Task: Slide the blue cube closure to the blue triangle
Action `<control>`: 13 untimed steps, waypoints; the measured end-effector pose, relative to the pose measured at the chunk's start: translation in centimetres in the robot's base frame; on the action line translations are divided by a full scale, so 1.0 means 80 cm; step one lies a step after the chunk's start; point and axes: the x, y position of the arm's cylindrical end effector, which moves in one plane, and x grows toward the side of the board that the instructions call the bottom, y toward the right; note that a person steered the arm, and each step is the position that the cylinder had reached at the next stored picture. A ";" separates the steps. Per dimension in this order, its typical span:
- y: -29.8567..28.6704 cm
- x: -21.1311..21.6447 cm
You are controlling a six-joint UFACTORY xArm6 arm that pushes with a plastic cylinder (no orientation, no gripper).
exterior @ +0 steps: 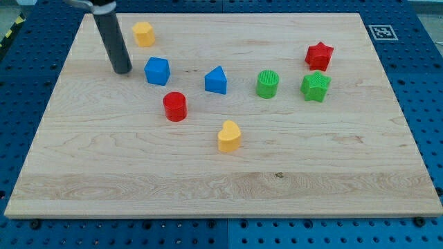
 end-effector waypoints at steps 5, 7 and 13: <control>0.079 0.016; 0.031 0.030; 0.073 0.039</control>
